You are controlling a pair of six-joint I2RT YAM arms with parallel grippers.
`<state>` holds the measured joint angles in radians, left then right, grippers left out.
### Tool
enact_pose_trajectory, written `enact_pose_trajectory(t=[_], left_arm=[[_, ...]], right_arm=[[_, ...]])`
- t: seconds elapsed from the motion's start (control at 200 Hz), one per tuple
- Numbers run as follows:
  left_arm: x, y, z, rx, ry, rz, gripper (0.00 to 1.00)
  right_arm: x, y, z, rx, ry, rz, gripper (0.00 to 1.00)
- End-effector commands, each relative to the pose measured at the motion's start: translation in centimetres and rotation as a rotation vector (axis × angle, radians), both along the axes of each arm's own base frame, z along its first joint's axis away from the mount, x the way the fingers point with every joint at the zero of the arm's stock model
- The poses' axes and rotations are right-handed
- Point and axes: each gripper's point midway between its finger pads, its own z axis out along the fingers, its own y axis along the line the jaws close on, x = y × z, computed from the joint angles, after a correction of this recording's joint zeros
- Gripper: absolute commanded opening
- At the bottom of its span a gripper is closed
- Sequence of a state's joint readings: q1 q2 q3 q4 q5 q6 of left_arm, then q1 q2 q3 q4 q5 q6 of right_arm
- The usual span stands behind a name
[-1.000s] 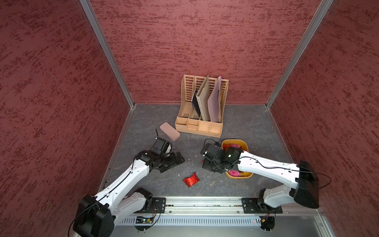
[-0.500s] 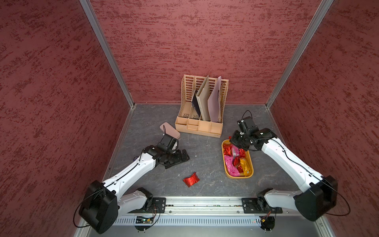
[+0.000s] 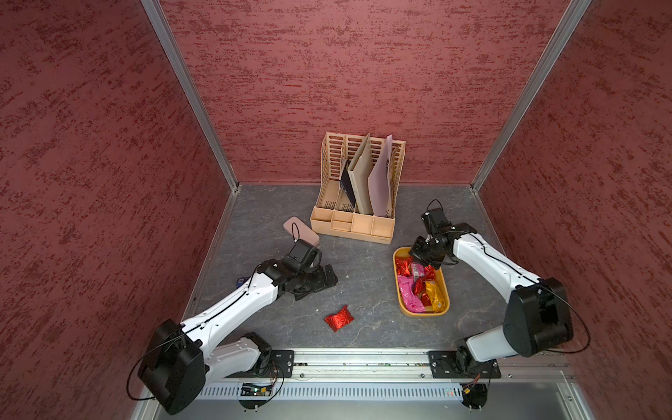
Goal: Put the tea bags into the storage box
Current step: Place the tea bag in the storage box, then pick up the tea bag from the center of the board.
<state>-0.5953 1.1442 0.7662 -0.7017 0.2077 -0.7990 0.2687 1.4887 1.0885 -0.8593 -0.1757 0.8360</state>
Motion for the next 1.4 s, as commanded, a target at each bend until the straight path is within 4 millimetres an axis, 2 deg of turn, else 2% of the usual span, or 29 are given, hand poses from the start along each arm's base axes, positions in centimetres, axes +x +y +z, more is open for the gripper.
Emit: enact_pose_trajectory(t=[0.0, 0.06, 0.14, 0.2, 0.275, 0.341, 0.471, 0.551, 0.666, 0.806, 0.867, 0.987, 1.047, 1.112, 1.392], left_arm=[[-0.3, 0.5, 0.1, 0.017, -0.002, 0.016, 1.0], [-0.4, 0.6, 0.2, 0.019, -0.001, 0.011, 1.0], [-0.5, 0.4, 0.3, -0.009, 0.012, 0.005, 1.0], [-0.6, -0.1, 0.5, -0.058, 0.029, -0.004, 1.0], [-0.7, -0.3, 0.5, -0.088, 0.043, -0.009, 1.0], [-0.9, -0.1, 0.4, -0.09, 0.042, -0.016, 1.0], [-1.3, 0.3, -0.2, -0.097, 0.069, -0.038, 1.0], [-1.6, 0.4, -0.3, -0.105, 0.083, -0.057, 1.0], [-1.7, 0.5, -0.5, -0.107, 0.082, -0.081, 1.0], [-2.1, 1.0, -0.8, -0.106, 0.099, -0.076, 1.0], [-2.2, 1.4, -0.9, -0.105, 0.104, -0.058, 1.0], [-2.2, 2.0, -0.8, -0.123, 0.102, -0.02, 1.0], [-2.2, 2.3, -0.6, -0.133, 0.094, -0.004, 1.0], [-2.3, 2.7, -0.5, -0.138, 0.089, 0.013, 1.0], [-3.3, 4.1, -0.7, -0.138, 0.097, 0.059, 1.0]], right_arm=[[0.4, 0.2, 0.2, 0.022, -0.017, -0.002, 0.18], [0.0, -0.1, 0.6, 0.011, -0.024, -0.004, 0.37], [-0.9, -1.1, 2.5, -0.03, -0.07, -0.01, 0.52], [-2.1, -1.5, 3.5, -0.054, -0.09, 0.001, 0.61], [-3.8, -1.0, 4.7, -0.078, -0.121, 0.039, 0.67], [-5.7, 0.4, 5.2, -0.074, -0.133, 0.086, 0.68], [-9.9, 4.5, 3.8, -0.05, -0.1, 0.148, 0.66], [-12.0, 7.9, 3.1, -0.028, -0.108, 0.195, 0.63], [-14.0, 13.3, 2.7, 0.016, -0.14, 0.29, 0.61], [-15.8, 19.5, 1.2, 0.018, -0.109, 0.416, 0.62], [-16.5, 22.1, -0.5, 0.025, -0.074, 0.451, 0.64], [-17.8, 26.8, -2.2, 0.105, -0.031, 0.481, 0.65], [-18.2, 28.2, -2.8, 0.13, -0.021, 0.485, 0.66], [-18.4, 28.8, -3.6, 0.139, -0.007, 0.475, 0.66], [-18.3, 28.3, -5.0, 0.095, 0.009, 0.462, 0.68]])
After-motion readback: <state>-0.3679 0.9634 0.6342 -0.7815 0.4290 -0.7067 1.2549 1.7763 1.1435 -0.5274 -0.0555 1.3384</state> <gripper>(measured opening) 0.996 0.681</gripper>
